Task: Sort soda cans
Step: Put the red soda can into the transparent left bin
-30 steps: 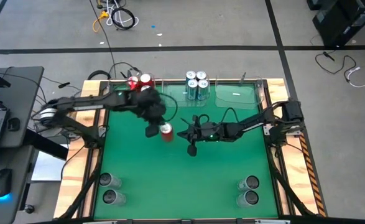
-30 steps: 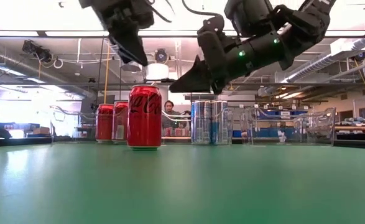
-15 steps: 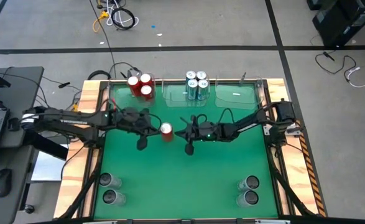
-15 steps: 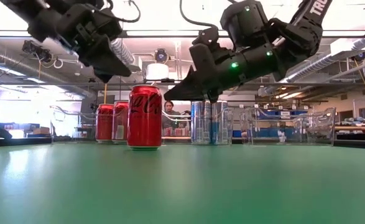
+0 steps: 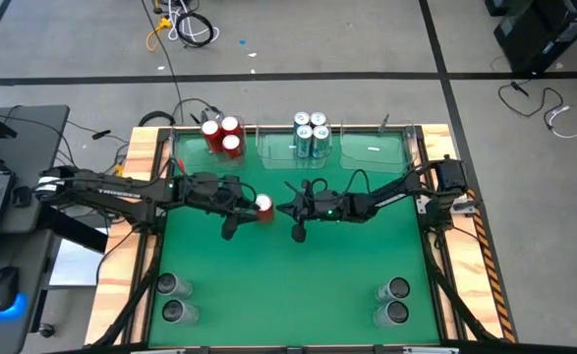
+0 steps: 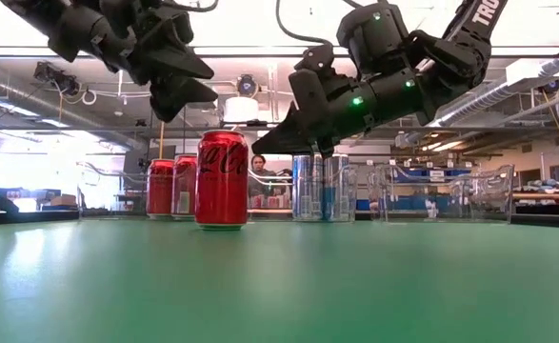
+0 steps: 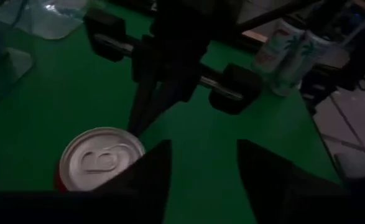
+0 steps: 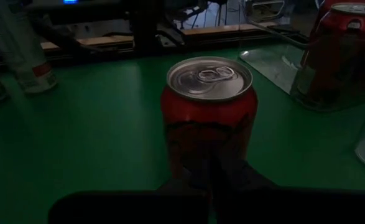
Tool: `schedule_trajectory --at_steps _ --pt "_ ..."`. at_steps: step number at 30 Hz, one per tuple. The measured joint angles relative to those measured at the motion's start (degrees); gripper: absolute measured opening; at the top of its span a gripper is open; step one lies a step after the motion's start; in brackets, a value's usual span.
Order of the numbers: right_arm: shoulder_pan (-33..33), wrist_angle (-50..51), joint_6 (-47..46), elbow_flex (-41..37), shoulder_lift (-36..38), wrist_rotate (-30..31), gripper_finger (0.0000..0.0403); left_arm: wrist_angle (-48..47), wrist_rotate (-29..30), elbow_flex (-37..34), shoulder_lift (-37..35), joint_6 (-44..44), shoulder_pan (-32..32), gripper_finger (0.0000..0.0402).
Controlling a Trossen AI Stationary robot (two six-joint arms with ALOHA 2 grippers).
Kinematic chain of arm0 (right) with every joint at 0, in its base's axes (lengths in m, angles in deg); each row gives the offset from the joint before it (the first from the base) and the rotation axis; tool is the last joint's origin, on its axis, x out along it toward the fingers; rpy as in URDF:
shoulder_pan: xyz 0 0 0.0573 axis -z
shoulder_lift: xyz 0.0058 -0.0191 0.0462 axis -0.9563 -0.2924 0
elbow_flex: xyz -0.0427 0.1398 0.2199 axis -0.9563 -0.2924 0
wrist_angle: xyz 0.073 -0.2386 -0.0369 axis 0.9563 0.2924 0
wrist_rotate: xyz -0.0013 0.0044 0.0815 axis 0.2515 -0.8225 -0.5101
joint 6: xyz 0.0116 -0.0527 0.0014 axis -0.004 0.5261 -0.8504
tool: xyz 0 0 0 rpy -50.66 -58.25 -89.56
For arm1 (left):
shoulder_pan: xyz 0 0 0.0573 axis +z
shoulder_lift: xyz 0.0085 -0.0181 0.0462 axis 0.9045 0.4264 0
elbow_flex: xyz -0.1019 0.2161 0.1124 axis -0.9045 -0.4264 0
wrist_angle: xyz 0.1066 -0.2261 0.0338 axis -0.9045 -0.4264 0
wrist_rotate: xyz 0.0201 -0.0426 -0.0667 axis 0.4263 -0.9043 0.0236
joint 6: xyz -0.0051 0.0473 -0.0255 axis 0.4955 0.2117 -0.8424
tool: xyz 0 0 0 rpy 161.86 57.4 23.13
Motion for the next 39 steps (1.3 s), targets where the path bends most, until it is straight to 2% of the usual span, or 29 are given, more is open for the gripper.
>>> schedule_trajectory --at_steps 8,15,19,39 --pt "0.0 0.1 0.2 0.0 0.0 0.0 0.0 -3.0 8.8 0.0 0.0 -0.2 0.1 0.0322" --pt "0.0 0.1 0.2 0.0 0.0 0.0 0.0 -7.0 10.9 0.0 2.2 -1.8 0.1 0.0388" --pt "0.0 0.1 0.2 0.0 0.0 0.0 0.0 -5.1 11.9 0.1 4.4 -1.3 0.1 0.0399" --pt "0.0 0.3 0.2 0.0 0.0 0.0 0.0 4.0 14.1 0.1 15.2 3.3 0.1 0.0397"
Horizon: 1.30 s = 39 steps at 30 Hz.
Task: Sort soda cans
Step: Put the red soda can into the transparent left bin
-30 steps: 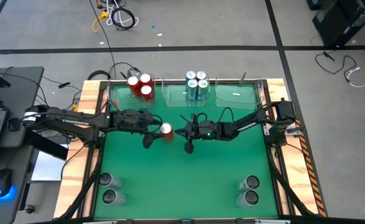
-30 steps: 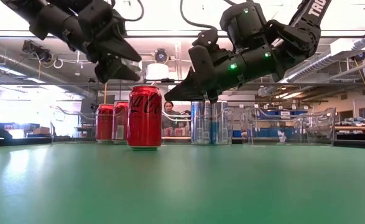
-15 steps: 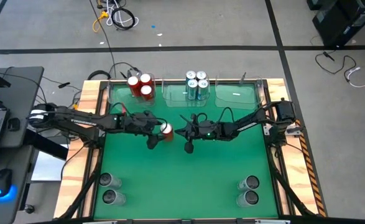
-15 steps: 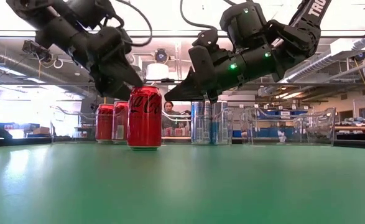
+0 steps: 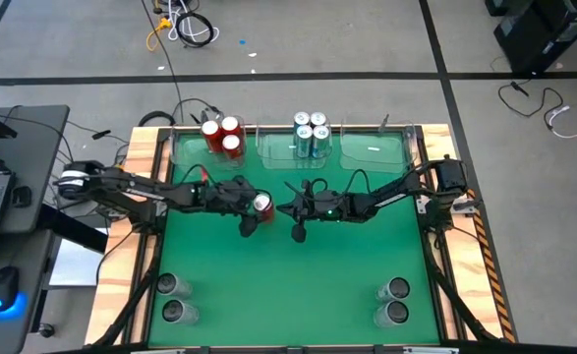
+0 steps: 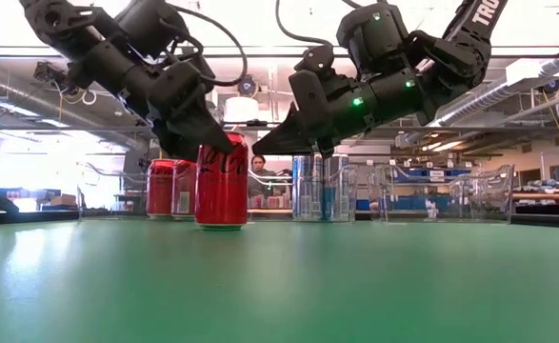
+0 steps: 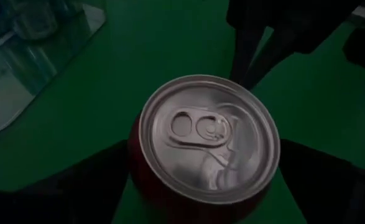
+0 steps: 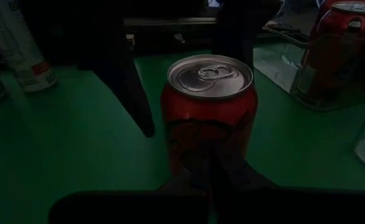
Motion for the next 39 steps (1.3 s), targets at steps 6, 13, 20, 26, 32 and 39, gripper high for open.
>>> schedule_trajectory --at_steps 6,13,20,26,32,39 --pt "0.0 0.0 0.0 0.0 0.0 0.0 0.0 1.6 3.1 0.0 1.0 -0.2 0.0 0.0371" --pt "0.0 0.3 0.0 0.0 0.0 0.0 0.0 0.5 4.4 0.0 -1.6 -0.3 1.9 0.0292" --pt "0.0 1.1 0.0 0.0 0.0 0.0 0.0 -5.3 7.4 0.0 -9.8 -0.2 5.8 0.0292" --pt "0.0 1.0 -0.2 0.0 0.0 0.0 0.0 -11.8 16.3 0.0 -20.8 -0.4 7.6 0.0292" --pt "0.0 0.8 -0.2 0.0 0.0 0.0 0.0 -22.2 30.6 0.0 -30.1 -5.0 8.7 0.0292" --pt "0.0 0.6 -0.2 0.0 0.0 0.0 0.0 -30.6 40.8 0.0 -32.9 -10.8 11.8 0.0292"
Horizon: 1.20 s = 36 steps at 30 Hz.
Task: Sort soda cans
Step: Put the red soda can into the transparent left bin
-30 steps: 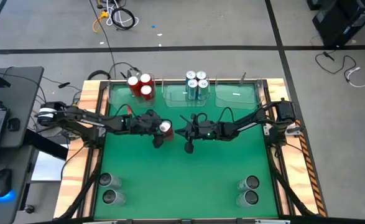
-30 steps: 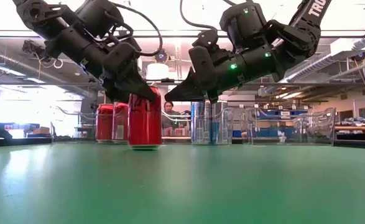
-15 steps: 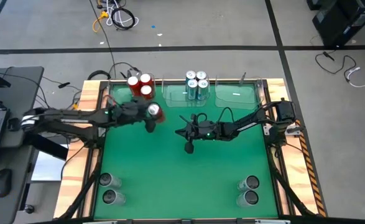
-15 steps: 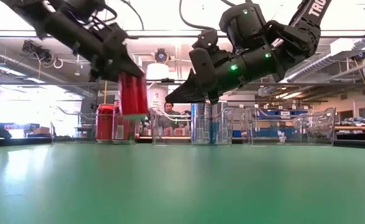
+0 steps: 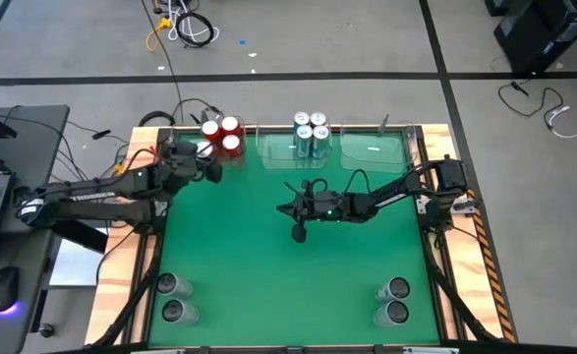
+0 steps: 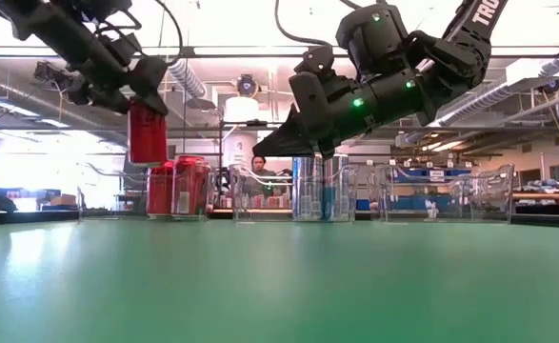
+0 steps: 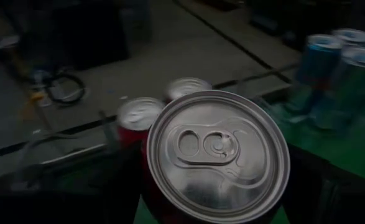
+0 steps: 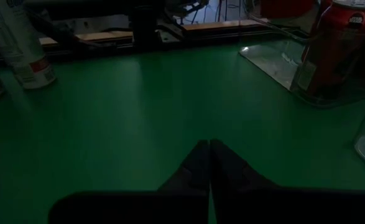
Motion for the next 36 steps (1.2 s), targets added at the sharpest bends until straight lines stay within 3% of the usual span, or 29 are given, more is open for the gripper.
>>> schedule_trajectory --at_steps 5,18,28,36 --pt "0.0 0.0 0.0 0.0 0.0 0.0 0.0 0.0 0.5 0.0 2.2 -0.1 4.7 0.0292" --pt "0.0 0.0 0.0 0.0 0.0 0.0 0.0 10.6 -11.1 -2.4 10.8 1.5 14.7 0.0292" --pt "0.0 0.0 0.0 0.0 0.0 0.0 0.0 14.0 -13.9 -2.5 18.3 1.6 16.2 0.0292" --pt "0.0 0.0 0.0 0.0 0.0 0.0 0.0 15.2 -13.7 -2.5 19.6 1.5 16.1 0.0292"
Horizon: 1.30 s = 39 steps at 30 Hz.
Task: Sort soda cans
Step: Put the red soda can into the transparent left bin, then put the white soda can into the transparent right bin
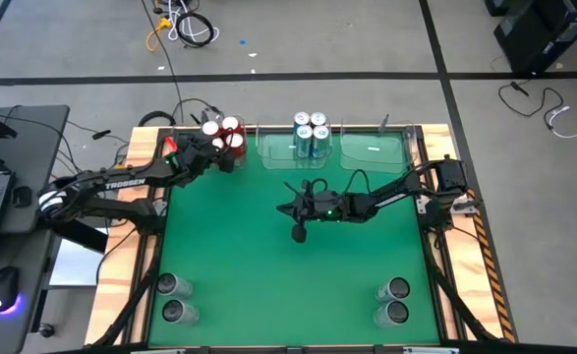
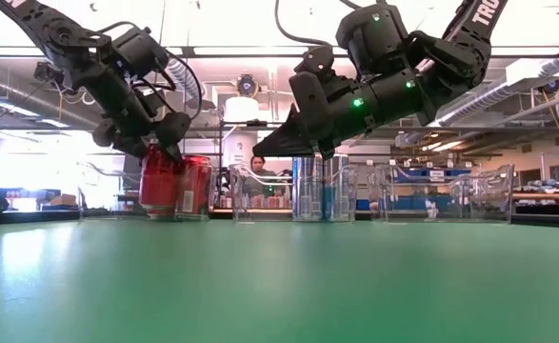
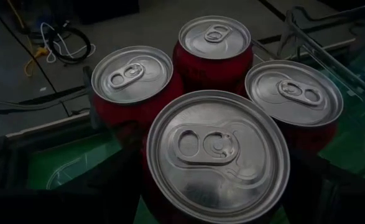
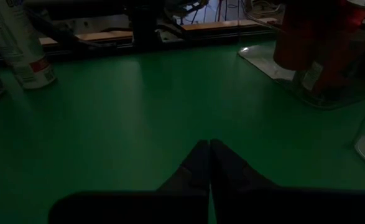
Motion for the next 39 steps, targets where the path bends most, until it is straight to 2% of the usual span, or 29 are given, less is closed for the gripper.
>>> schedule_trajectory --at_steps 3,8,13,22,27,31,35,39 --pt "0.0 0.0 0.0 0.0 0.0 0.0 0.0 -0.1 0.0 0.0 0.0 -0.2 0.0 0.0303" --pt "0.0 0.0 0.0 0.0 0.0 0.0 0.0 -0.5 0.1 0.0 0.1 -0.8 0.0 0.038" --pt "0.0 0.0 0.0 0.0 0.0 0.0 0.0 -0.8 0.1 0.0 0.1 -0.9 0.0 0.0378" --pt "0.0 0.0 0.0 0.0 0.0 0.0 0.0 -1.6 1.0 0.9 -1.8 3.6 -0.1 0.0309" --pt "0.0 0.6 0.1 0.0 0.0 0.0 0.0 -2.6 -2.0 2.4 -5.9 5.9 -1.4 0.026" --pt "0.0 0.7 2.8 0.0 0.3 0.0 0.0002 -2.1 -2.2 2.2 -10.0 6.6 -4.6 0.0211" --pt "-0.4 1.2 6.3 0.0 1.1 0.0 0.0001 2.3 -2.2 0.1 -13.5 8.1 -10.1 0.015" --pt "-0.5 0.5 6.1 0.0 1.3 0.0 0.0001 14.0 -2.7 -4.0 -15.5 10.9 -16.6 0.0087"
